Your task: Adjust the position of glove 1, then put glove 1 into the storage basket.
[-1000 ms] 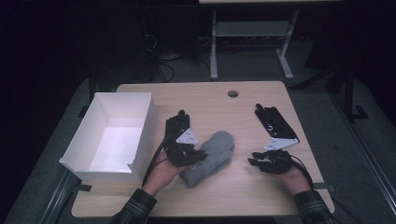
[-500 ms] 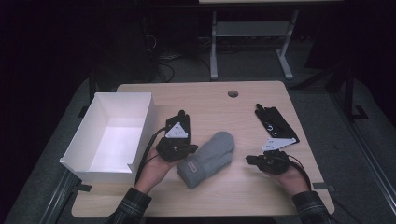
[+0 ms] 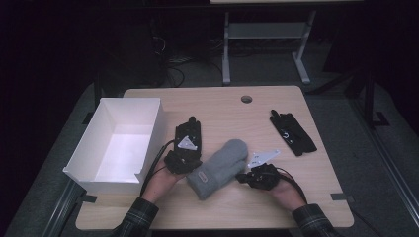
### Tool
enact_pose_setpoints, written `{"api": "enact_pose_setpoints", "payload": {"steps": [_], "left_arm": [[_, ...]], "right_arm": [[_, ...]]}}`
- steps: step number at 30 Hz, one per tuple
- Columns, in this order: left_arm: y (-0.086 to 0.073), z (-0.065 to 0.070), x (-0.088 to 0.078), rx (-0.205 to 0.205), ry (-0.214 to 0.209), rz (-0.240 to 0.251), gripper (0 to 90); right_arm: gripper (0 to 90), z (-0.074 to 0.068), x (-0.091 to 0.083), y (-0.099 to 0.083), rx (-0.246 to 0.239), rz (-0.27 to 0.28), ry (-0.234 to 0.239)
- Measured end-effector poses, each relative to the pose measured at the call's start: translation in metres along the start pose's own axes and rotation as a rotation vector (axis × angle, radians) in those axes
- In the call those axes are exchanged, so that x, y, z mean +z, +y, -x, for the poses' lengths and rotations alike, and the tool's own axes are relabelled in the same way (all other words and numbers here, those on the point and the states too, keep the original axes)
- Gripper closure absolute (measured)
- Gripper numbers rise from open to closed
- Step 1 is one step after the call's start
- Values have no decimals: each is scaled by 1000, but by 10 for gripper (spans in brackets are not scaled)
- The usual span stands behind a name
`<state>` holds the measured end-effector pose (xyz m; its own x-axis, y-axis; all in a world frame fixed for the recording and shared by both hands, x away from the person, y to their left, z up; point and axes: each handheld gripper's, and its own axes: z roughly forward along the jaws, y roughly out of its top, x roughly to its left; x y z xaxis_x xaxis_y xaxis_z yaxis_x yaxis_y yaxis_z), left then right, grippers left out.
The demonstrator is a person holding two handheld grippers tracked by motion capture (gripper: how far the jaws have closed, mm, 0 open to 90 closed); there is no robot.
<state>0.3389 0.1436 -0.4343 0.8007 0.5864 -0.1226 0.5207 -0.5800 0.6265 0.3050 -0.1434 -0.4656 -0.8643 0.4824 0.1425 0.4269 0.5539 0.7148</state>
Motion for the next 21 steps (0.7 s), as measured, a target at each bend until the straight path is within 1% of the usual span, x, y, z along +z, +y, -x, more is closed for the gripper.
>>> {"api": "enact_pose_setpoints", "payload": {"steps": [2, 4, 5, 6, 9, 10, 11, 12, 13, 14, 15, 17, 18, 19, 20, 21], "left_arm": [[-1, 0, 0, 10, -8, -16, 896], [-3, 3, 1, -3, -18, -3, 896], [-3, 3, -1, 5, -24, -14, 896], [-4, 5, -1, -4, -35, -8, 896], [-7, 10, -5, 0, -46, -13, 896], [-8, 11, -6, -2, -48, -4, 896], [-10, 13, -7, -8, -53, 0, 896], [-11, 13, -8, -13, -54, 10, 896], [-11, 13, -10, -11, -51, 9, 894], [-11, 12, -11, -20, -49, 18, 883], [-10, 9, -13, -17, -45, 13, 871], [-6, 6, -15, -37, -35, 42, 813], [-3, 5, -16, -41, -21, 48, 771], [0, 4, -17, -53, -3, 57, 713], [5, 1, -18, -65, 6, 78, 657], [8, 0, -19, -67, 11, 85, 613]], "right_arm": [[900, -2, 6, 2, -14, -11, 3], [900, -4, 9, 3, -27, -18, 6], [900, -5, 9, 3, -30, -17, 7], [900, -5, 8, 3, -27, -19, 7], [894, -3, 5, 2, -16, -13, 3], [883, -1, 4, 2, -18, -11, -7], [879, 0, 3, 1, -16, -7, -4], [867, 1, 1, 1, -8, -7, -5], [852, 2, 0, 0, -5, -4, -8], [840, 3, -2, -1, -8, -1, -12], [821, 4, -4, -2, 1, -2, -17], [742, 8, -8, -5, 10, 3, -33], [711, 10, -11, -7, 19, 4, -49], [669, 13, -13, -9, 27, 7, -59], [621, 16, -16, -12, 35, 7, -71], [596, 19, -20, -15, 50, 10, -96]]}}
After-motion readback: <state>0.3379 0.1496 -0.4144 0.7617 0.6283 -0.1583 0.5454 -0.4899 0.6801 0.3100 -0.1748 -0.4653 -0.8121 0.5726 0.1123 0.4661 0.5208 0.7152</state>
